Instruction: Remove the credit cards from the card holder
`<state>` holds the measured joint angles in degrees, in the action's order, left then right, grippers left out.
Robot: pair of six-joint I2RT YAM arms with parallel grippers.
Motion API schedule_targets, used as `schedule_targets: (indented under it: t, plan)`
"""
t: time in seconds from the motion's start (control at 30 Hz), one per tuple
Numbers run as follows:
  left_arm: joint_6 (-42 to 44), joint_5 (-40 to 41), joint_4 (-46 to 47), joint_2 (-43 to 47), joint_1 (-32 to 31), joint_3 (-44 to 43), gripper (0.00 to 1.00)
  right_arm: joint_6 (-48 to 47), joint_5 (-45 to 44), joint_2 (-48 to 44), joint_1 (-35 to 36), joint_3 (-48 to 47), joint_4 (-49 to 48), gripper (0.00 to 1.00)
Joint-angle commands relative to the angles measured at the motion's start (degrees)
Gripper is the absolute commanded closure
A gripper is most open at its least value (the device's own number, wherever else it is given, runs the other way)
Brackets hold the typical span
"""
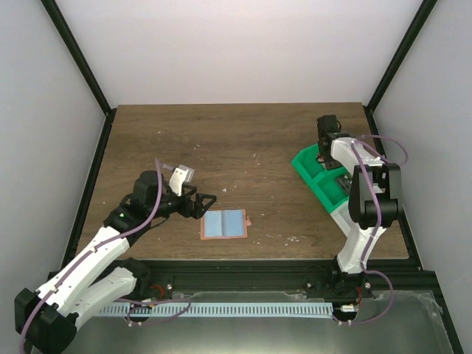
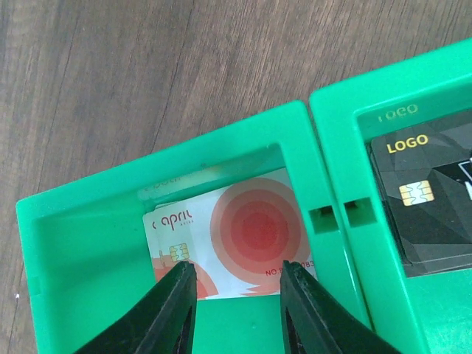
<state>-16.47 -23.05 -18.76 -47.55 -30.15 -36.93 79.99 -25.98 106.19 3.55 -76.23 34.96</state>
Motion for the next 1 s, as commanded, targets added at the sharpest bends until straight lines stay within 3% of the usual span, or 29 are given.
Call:
schedule_targets:
  t: [0.0, 0.27, 0.37, 0.47, 0.7, 0.87, 0.97]
  plan:
    - [-0.27, 0.74, -0.23, -0.62, 0.01, 0.0, 0.0, -5.0, -3.24, -3.61, -0.52, -0.84, 0.74, 0.66]
    - [-0.79, -0.56, -1.19, -3.03, 0.1, -1.56, 0.0, -29.45, 6.21, -12.06, -0.56, 4.56, -13.16, 0.59]
    - [-2.98, -0.75, -1.78, -4.31, 0.13, -1.83, 0.01, -41.37, 18.72, -15.64, -0.57, 6.55, -17.24, 0.55]
    - [-6.61, -2.93, -1.19, -5.87, 0.18, -1.49, 0.05, -46.83, 29.82, -21.98, -0.48, 13.85, -22.04, 0.55]
    - [-13.55, -6.4, 6.09, -9.01, 0.53, 3.65, 0.17, -48.54, 42.07, -33.42, 0.2, 26.35, -23.43, 0.59]
    - [-17.67, 2.24, 5.9, -12.85, 0.99, 5.62, 0.27, -47.67, 47.49, -38.16, 4.58, 32.09, -22.96, 0.61]
    - [-18.78, 2.38, 7.33, -15.27, 1.32, 6.73, 0.31, -45.38, 48.25, -40.33, 10.23, 35.4, -23.51, 0.61]
